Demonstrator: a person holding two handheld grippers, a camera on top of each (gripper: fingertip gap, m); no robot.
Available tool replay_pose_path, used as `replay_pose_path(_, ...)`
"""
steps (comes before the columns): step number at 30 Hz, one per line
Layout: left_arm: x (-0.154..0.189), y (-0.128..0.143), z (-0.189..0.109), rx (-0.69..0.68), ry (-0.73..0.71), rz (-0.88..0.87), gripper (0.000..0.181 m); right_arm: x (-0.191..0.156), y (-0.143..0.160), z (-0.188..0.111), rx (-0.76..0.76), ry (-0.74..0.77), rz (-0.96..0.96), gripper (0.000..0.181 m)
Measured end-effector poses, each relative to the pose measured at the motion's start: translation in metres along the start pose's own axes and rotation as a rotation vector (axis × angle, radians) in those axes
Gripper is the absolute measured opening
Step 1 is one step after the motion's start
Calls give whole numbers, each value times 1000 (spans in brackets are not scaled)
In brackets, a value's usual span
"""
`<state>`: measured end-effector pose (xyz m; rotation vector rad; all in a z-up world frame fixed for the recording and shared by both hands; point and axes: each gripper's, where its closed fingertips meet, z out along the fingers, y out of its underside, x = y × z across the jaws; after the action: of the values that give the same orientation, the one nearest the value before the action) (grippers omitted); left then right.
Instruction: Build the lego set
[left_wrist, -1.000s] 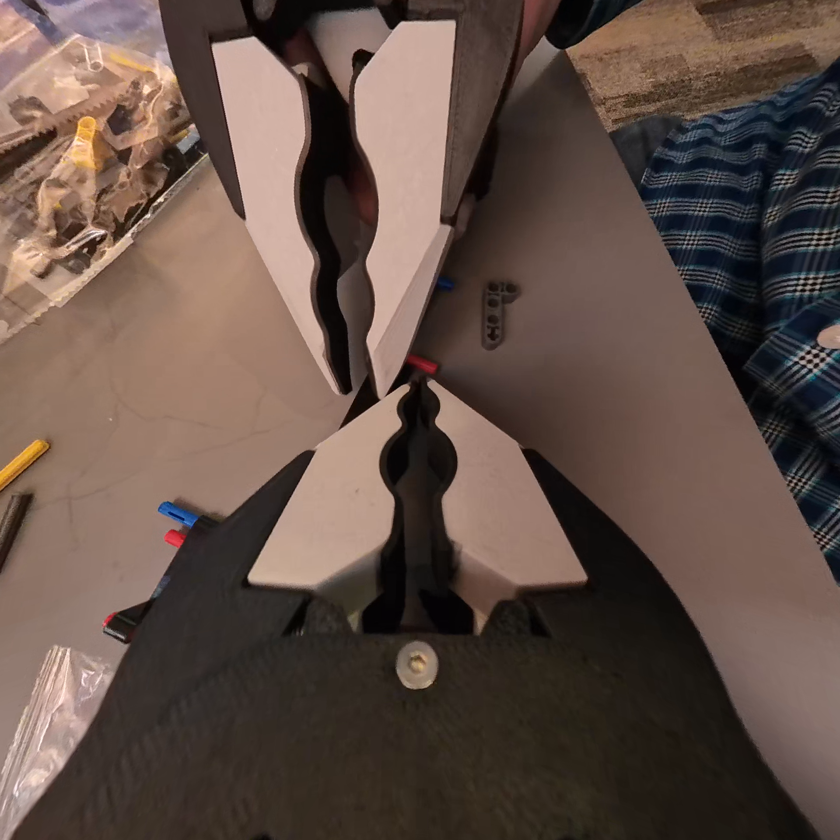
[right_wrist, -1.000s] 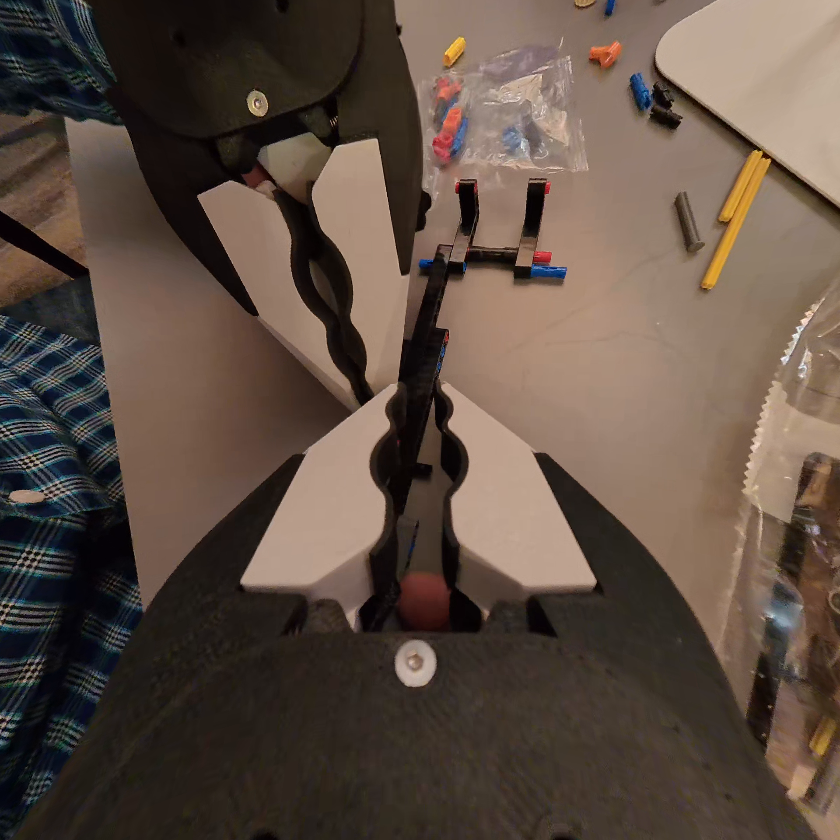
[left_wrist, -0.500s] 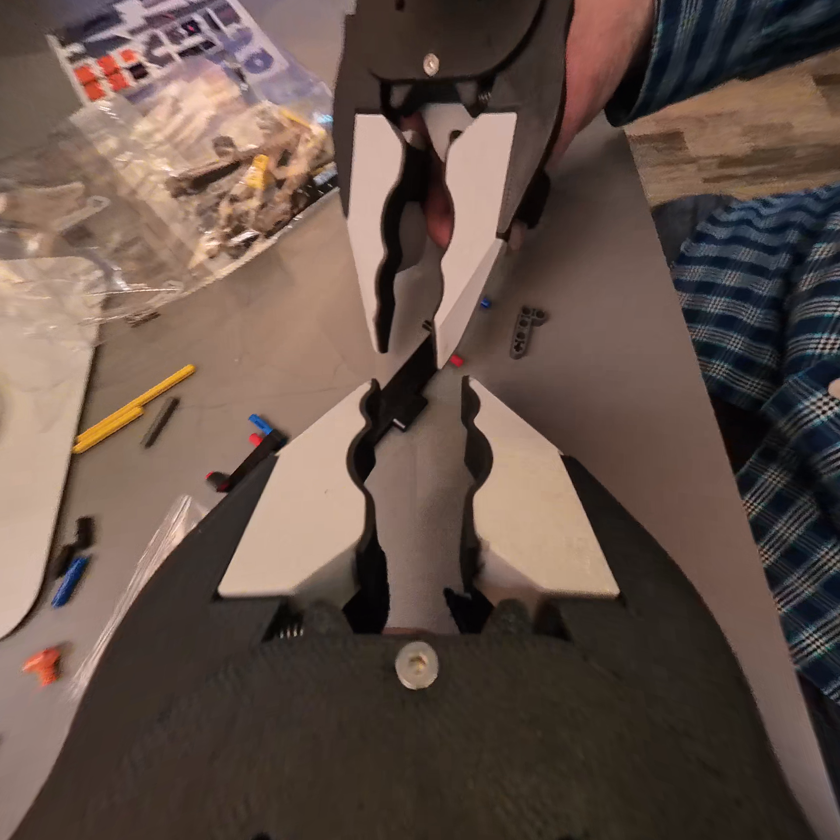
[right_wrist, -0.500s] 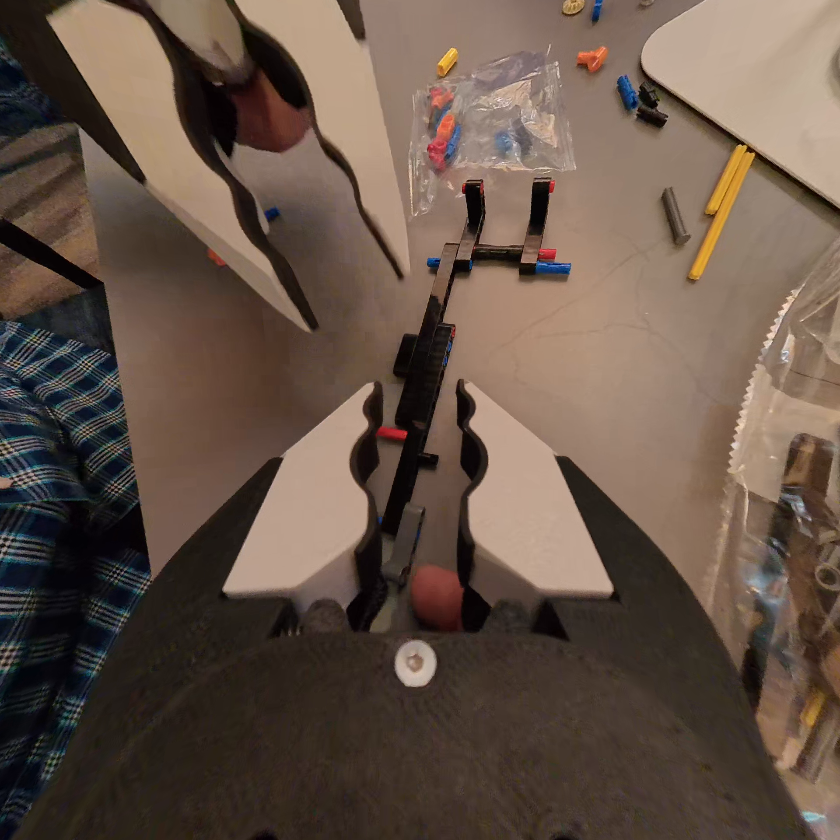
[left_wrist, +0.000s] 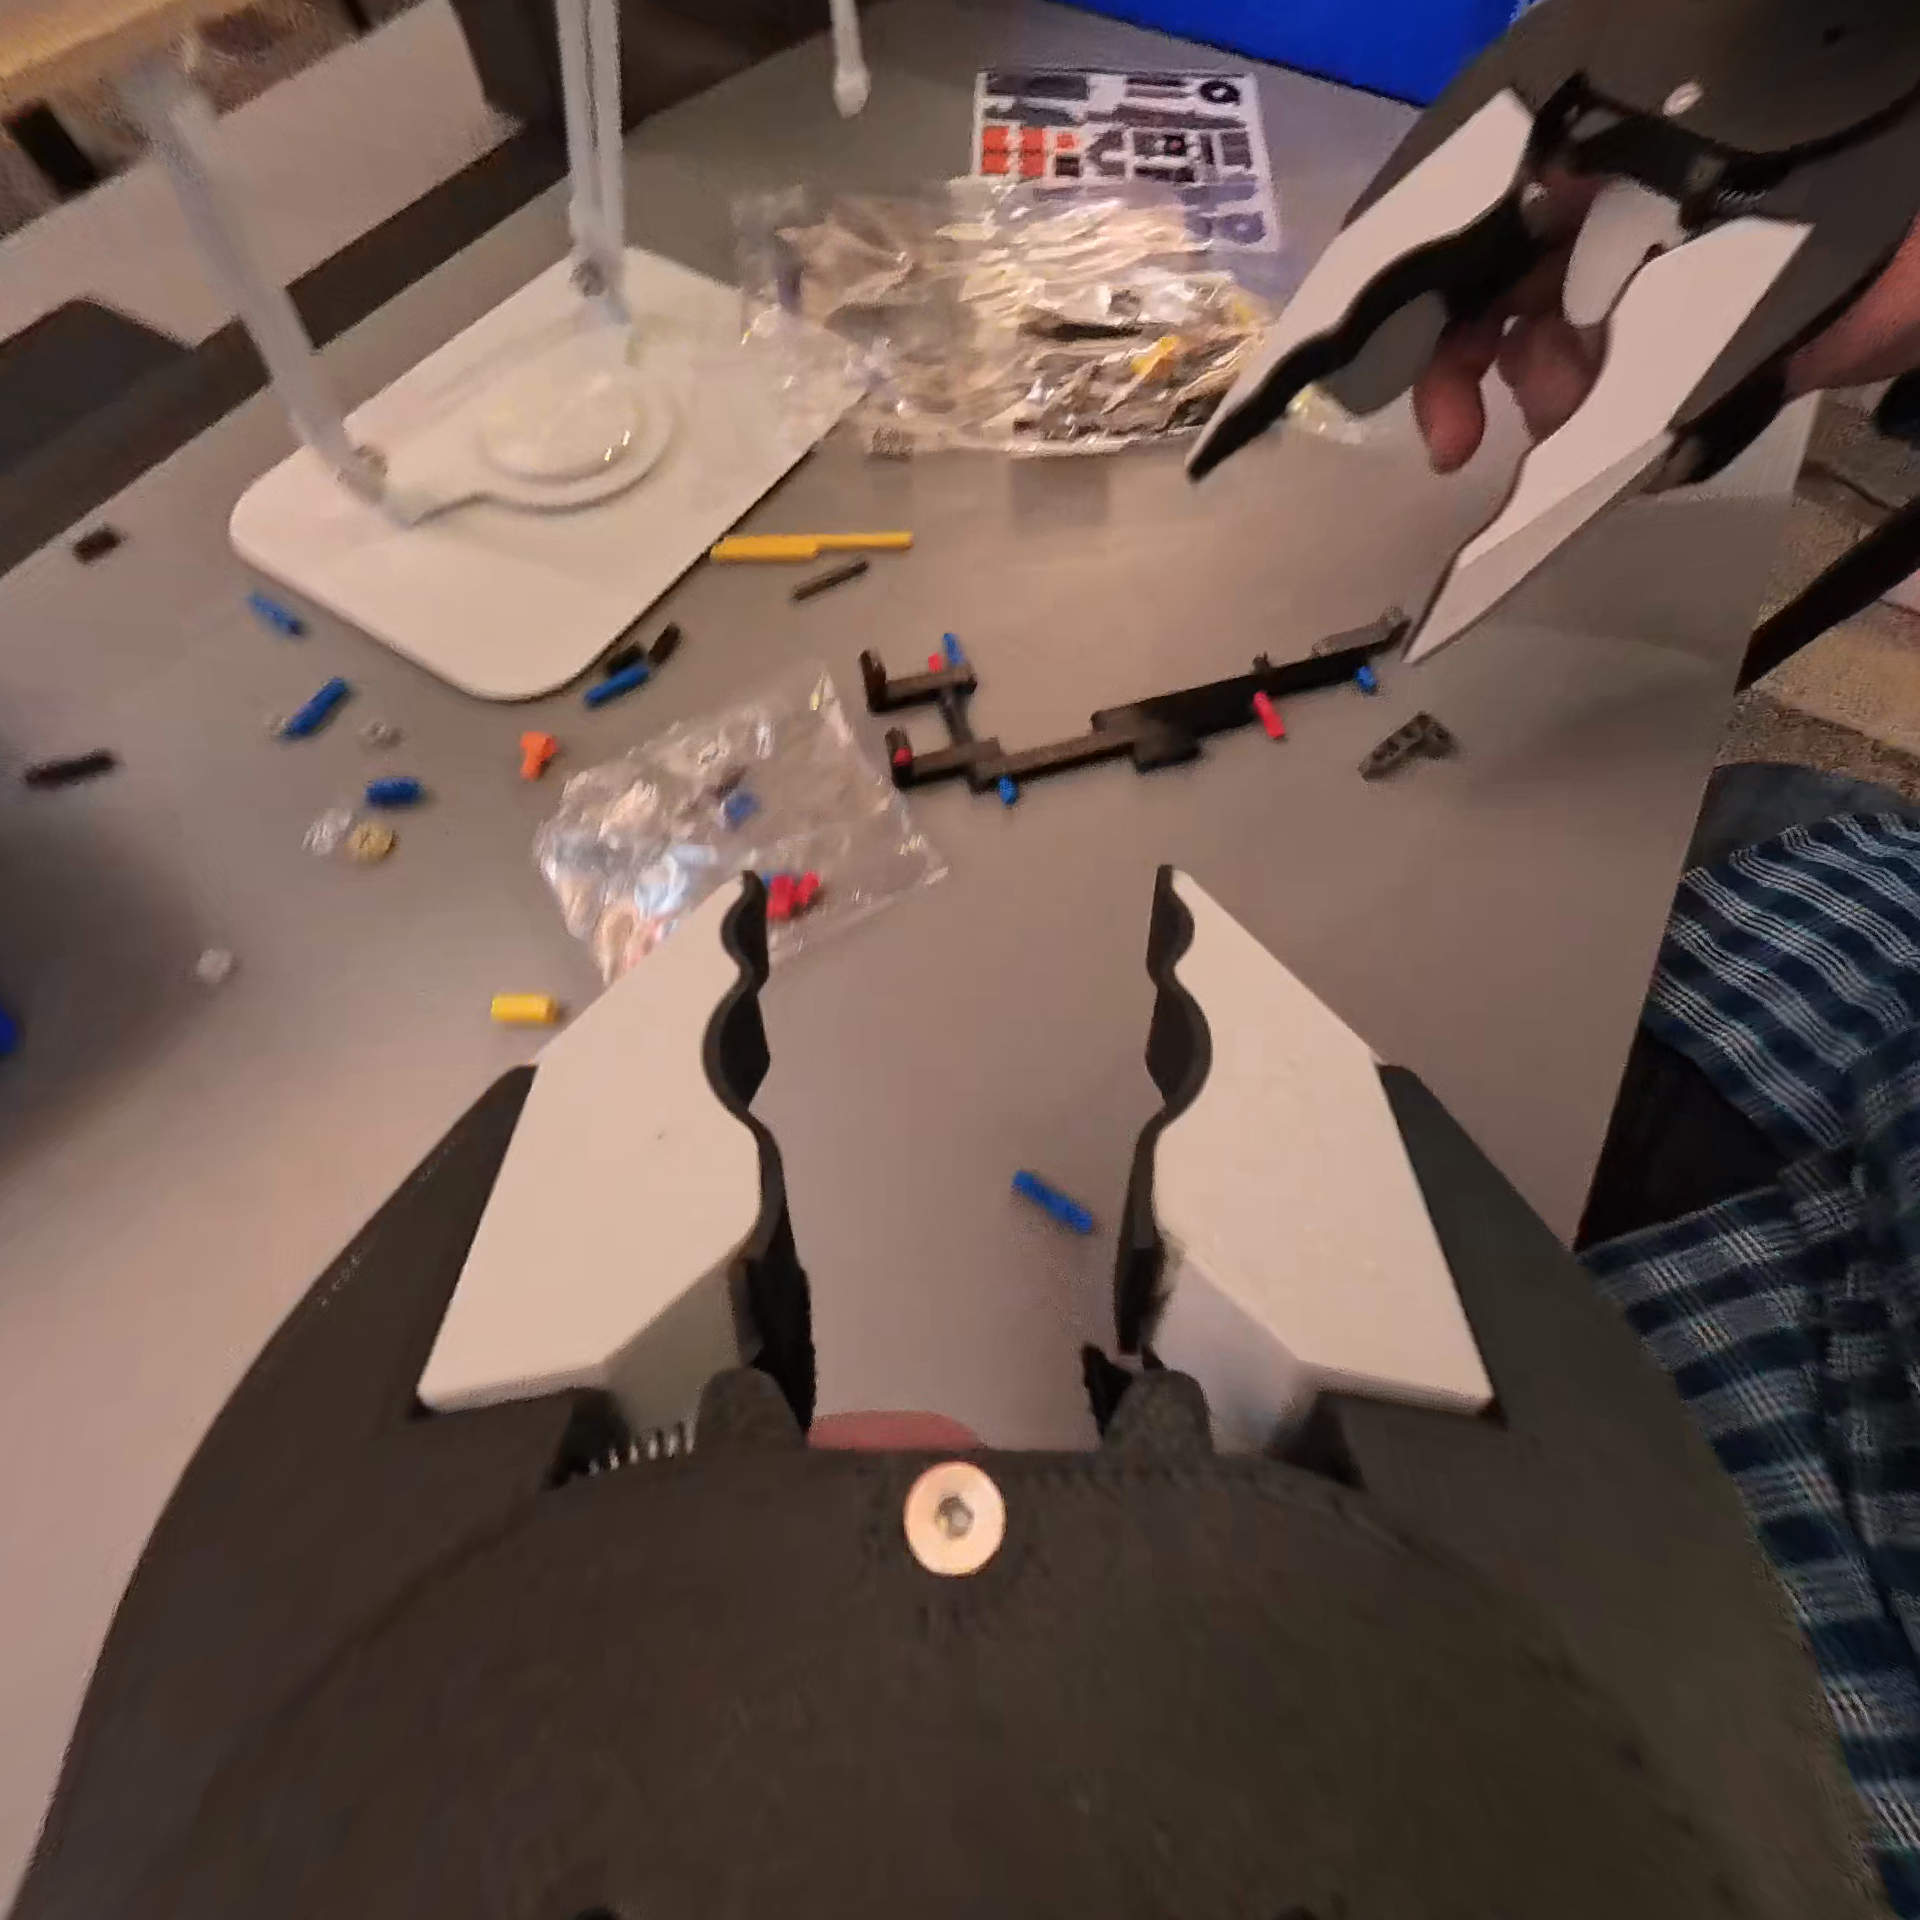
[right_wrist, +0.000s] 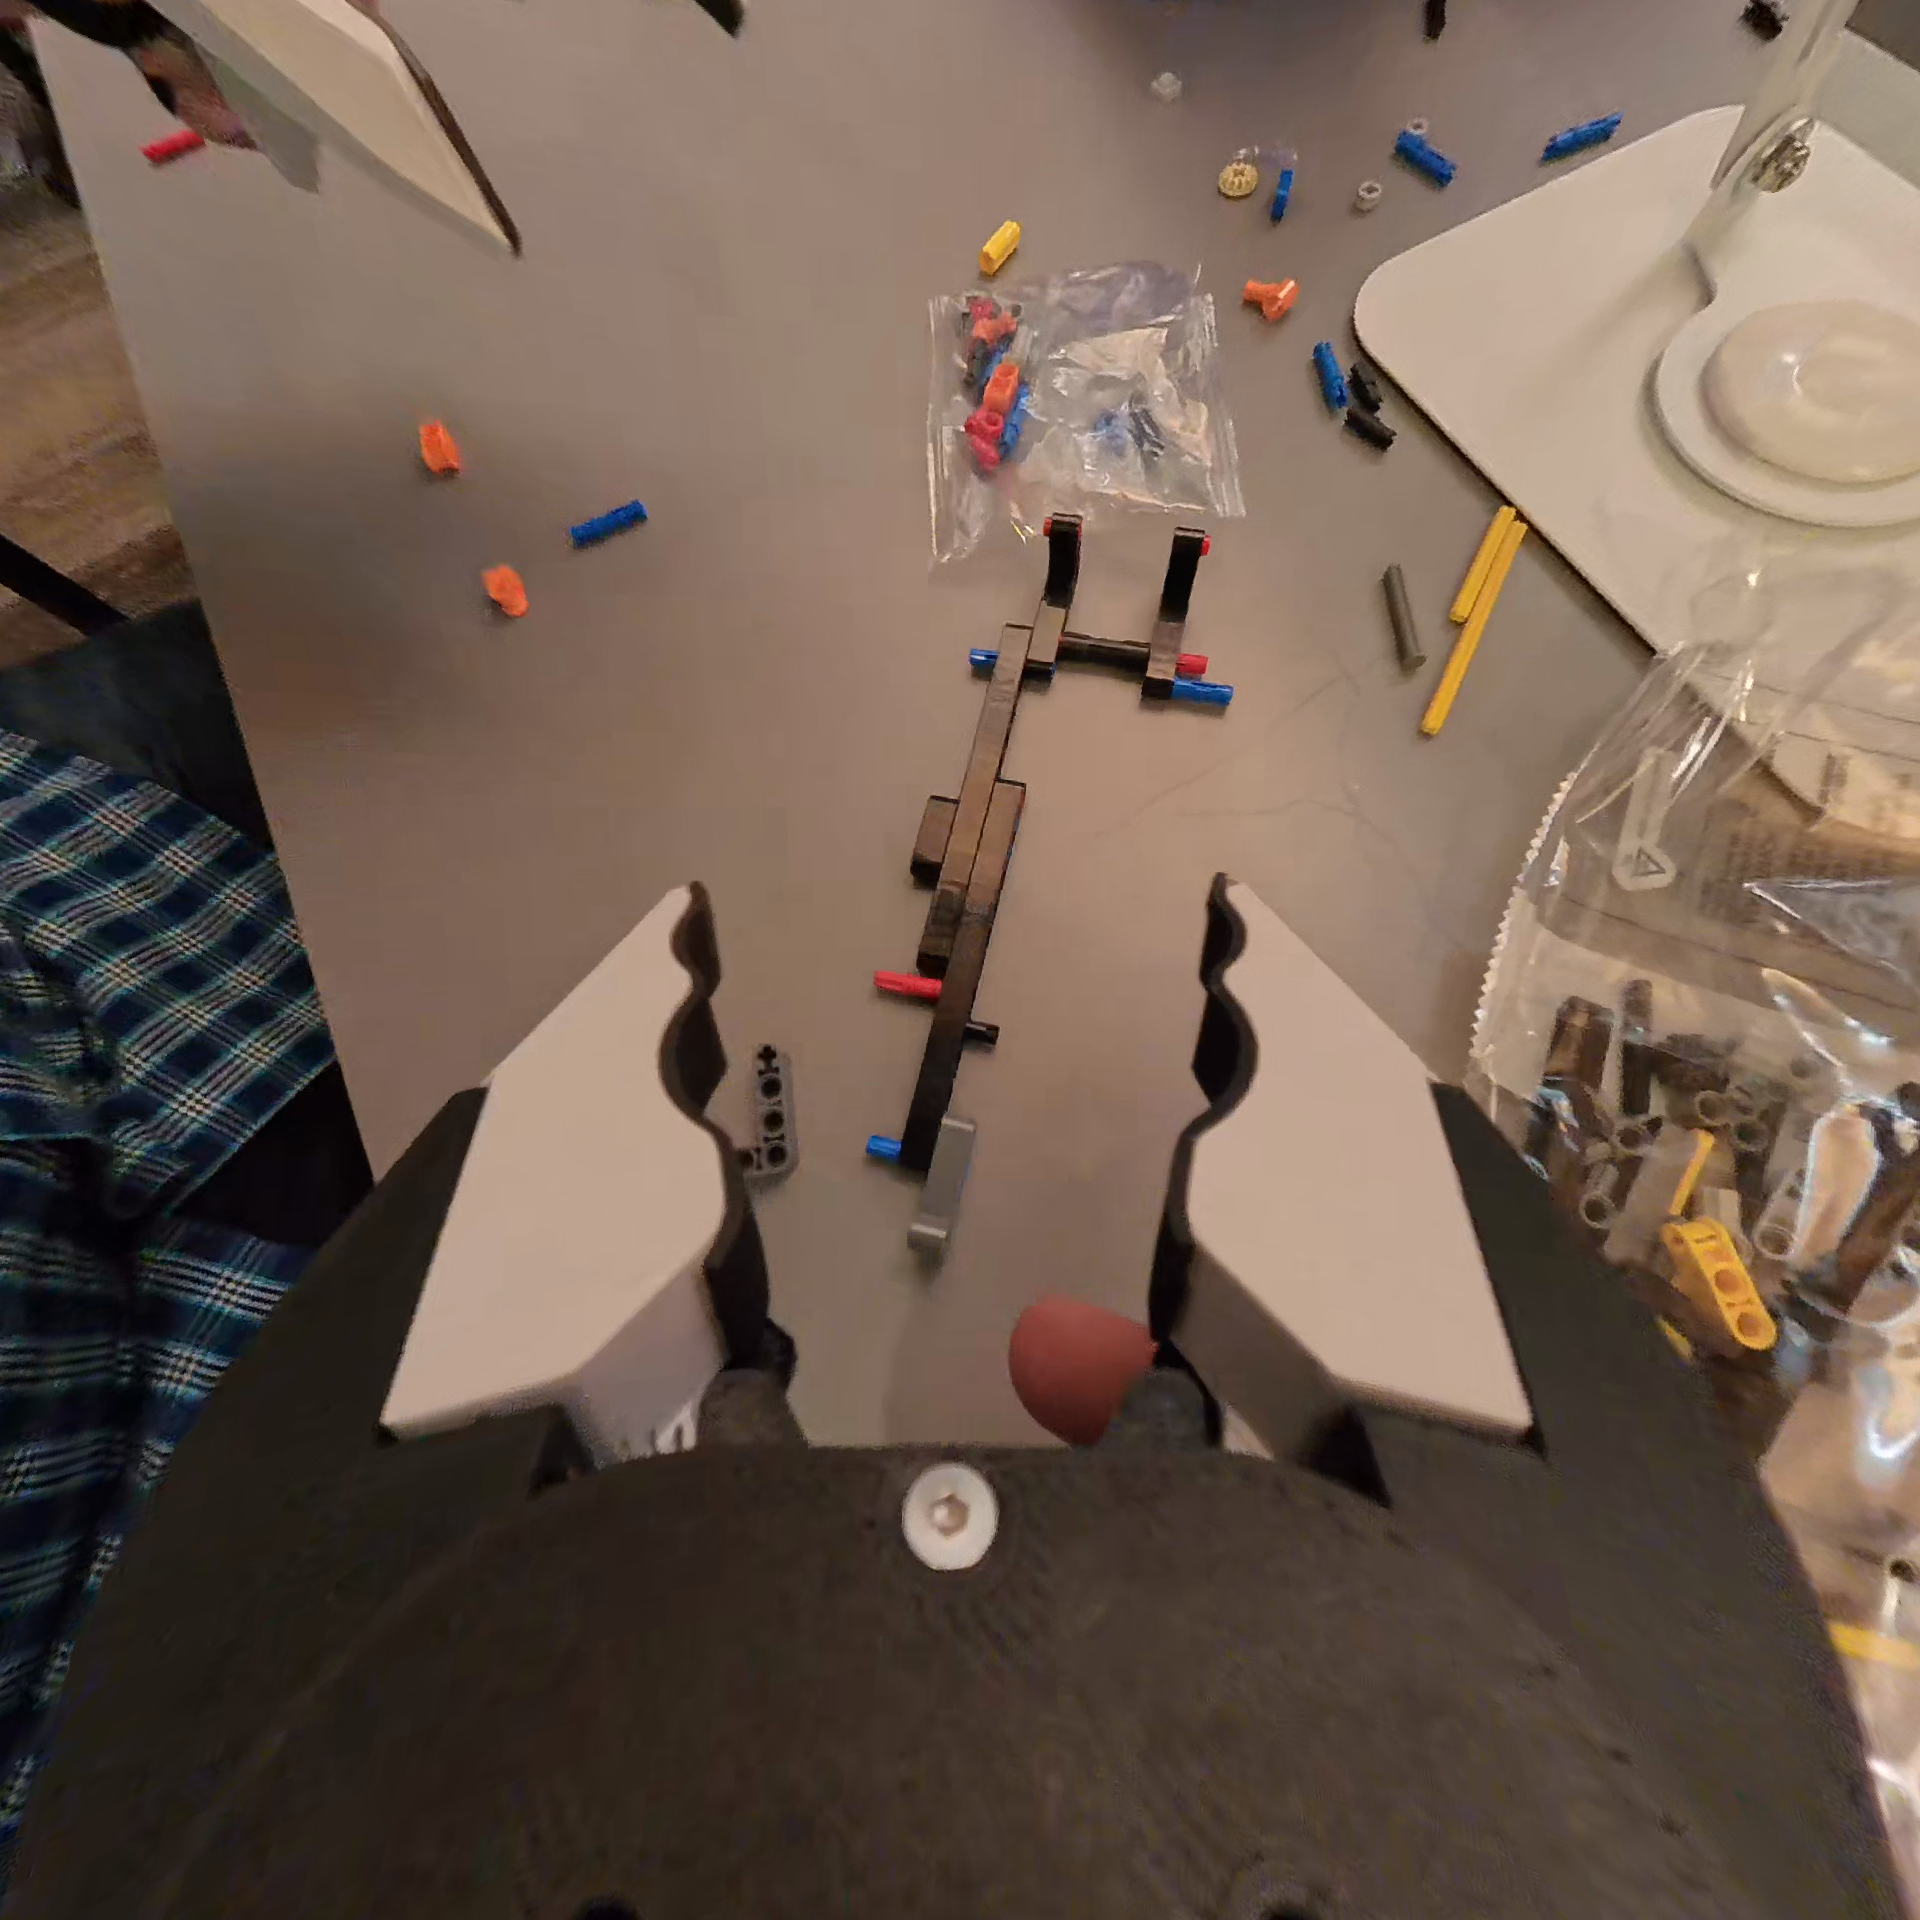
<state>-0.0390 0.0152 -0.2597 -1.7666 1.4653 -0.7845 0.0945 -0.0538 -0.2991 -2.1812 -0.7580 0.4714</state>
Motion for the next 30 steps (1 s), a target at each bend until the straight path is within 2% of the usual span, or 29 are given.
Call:
replay_pose_path(2,-12,14,-13,-9,-45,-47,76,2,2,-3,-13,18,-2,105)
replay_pose_path(4,-24,29,-23,-16,-75,-92,93,3,2,-9,-9,22,8,117)
replay_pose_path(6,-36,45,-33,-42,-111,-133,111,0,-2,-15,-4,28,-3,115)
replay_pose_path(9,-58,60,-58,-46,-204,-158,114,-6,-12,-22,10,43,-42,114)
replay_pose_path(11,-70,67,-86,-34,-264,-187,112,-13,-20,-24,8,44,-80,108)
replay_pose_path(16,-82,83,-180,12,-449,-231,85,-51,-55,-8,14,-27,-212,92)
replay_pose_path(19,-86,109,-233,18,-577,-288,69,-99,-81,26,10,-138,-323,86)
replay_pose_path(22,-87,138,-266,53,-648,-383,59,-158,-108,69,7,-257,-454,69)
replay_pose_path(25,-84,170,-282,31,-695,-434,47,-214,-133,120,4,-376,-557,57)
replay_pose_path(30,-74,201,-299,23,-757,-524,36,-291,-164,208,-33,-574,-700,54)
